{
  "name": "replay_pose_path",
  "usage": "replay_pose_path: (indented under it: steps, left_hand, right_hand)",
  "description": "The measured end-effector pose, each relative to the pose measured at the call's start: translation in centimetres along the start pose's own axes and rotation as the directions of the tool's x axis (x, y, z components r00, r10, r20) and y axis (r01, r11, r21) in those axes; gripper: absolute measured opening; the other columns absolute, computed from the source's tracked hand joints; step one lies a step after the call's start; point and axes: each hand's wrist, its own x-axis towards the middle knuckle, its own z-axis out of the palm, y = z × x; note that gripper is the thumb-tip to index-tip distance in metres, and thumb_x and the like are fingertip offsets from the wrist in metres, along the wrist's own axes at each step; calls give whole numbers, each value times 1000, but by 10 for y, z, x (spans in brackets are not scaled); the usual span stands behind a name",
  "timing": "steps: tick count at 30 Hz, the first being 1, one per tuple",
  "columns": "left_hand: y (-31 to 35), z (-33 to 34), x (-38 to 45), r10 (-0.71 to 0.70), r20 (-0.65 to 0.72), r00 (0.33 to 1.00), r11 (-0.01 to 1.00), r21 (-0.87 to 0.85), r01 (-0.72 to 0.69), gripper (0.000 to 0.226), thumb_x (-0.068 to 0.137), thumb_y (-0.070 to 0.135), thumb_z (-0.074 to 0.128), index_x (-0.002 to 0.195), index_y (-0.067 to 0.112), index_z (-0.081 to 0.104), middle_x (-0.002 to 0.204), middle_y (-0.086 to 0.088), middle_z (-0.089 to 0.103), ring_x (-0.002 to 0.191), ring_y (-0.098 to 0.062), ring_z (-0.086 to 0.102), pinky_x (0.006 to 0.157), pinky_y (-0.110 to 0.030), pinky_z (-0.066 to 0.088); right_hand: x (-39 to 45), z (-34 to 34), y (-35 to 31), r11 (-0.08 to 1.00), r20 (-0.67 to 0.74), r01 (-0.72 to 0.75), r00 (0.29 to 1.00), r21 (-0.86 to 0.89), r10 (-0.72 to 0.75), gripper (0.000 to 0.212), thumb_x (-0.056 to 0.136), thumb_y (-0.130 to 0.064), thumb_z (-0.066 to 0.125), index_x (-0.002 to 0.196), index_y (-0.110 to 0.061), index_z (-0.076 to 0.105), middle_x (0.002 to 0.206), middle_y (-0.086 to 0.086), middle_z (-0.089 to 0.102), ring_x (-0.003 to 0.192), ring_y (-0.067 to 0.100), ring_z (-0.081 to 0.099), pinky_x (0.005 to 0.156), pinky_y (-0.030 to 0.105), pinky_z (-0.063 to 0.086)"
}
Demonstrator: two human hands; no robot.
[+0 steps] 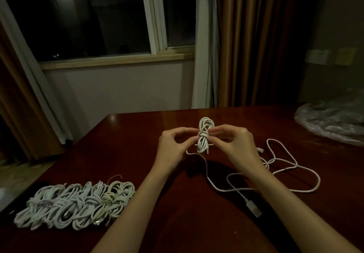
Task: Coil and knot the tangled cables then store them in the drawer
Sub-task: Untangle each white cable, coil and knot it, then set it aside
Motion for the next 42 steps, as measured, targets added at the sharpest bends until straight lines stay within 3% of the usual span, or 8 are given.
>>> replay_pose_path:
  steps: [4,14,21,24,27,34,39,42]
  left_hand:
    - [2,-11,-7,-29,28,999,998,50,27,17,80,18,78,97,20,77,94,8,76,95,-6,70,93,-38,55]
    - [44,-74,-30,-52,261,964,954,297,-29,15,79,24,78,94,24,77,90,11,75,91,1,68,87,-22,52]
    - [53,-113,-64,-241,384,891,882,470,35,14,78,21,80,92,20,76,83,9,75,83,-1,70,77,-19,51]
    - [48,-113,-80,-343,371,863,821,565,83,13,79,18,80,90,21,74,80,7,74,78,1,70,68,-13,50]
    - [41,-111,-90,-327,322,889,732,681,23,12,79,23,79,90,22,75,85,13,71,80,3,65,64,-9,47]
    - [32,-114,-82,-319,222,922,617,786,24,5,81,18,75,85,20,77,87,12,63,89,-5,63,83,-24,53]
    - [33,-111,-59,-428,236,873,528,849,29,7,81,18,71,85,23,71,95,5,68,92,-11,64,77,-25,52]
    - [42,-91,-44,-372,256,892,512,858,-33,8,85,20,69,92,23,71,95,6,65,96,-13,63,77,-23,48]
  right_hand:
    - [-4,3,-8,997,26,30,999,-73,-29,17,81,-20,75,98,-18,74,88,-5,74,82,-1,68,75,14,55]
    - [-34,15,-55,984,126,105,988,-146,-87,16,82,-24,75,97,-17,74,85,-6,72,77,-2,66,70,14,55]
    - [-69,47,-80,971,296,90,955,-222,-21,20,83,-27,74,99,-15,74,88,-2,73,75,0,65,68,14,54]
    - [-82,61,-81,963,372,63,927,-260,40,22,84,-25,73,101,-12,73,96,3,72,84,9,67,72,20,55]
    - [-89,74,-81,954,412,32,906,-297,97,20,85,-23,72,100,-10,71,99,6,70,89,16,66,72,23,55]
    - [-77,92,-81,946,430,19,893,-325,130,21,87,-21,70,101,-7,71,105,10,67,97,23,64,74,24,48]
    - [-67,87,-78,945,520,60,845,-323,124,25,86,-26,71,106,-11,70,106,10,69,99,26,65,82,34,53]
    - [-54,63,-75,945,522,76,846,-318,108,28,84,-27,73,109,-15,69,107,9,69,101,26,64,87,40,54]
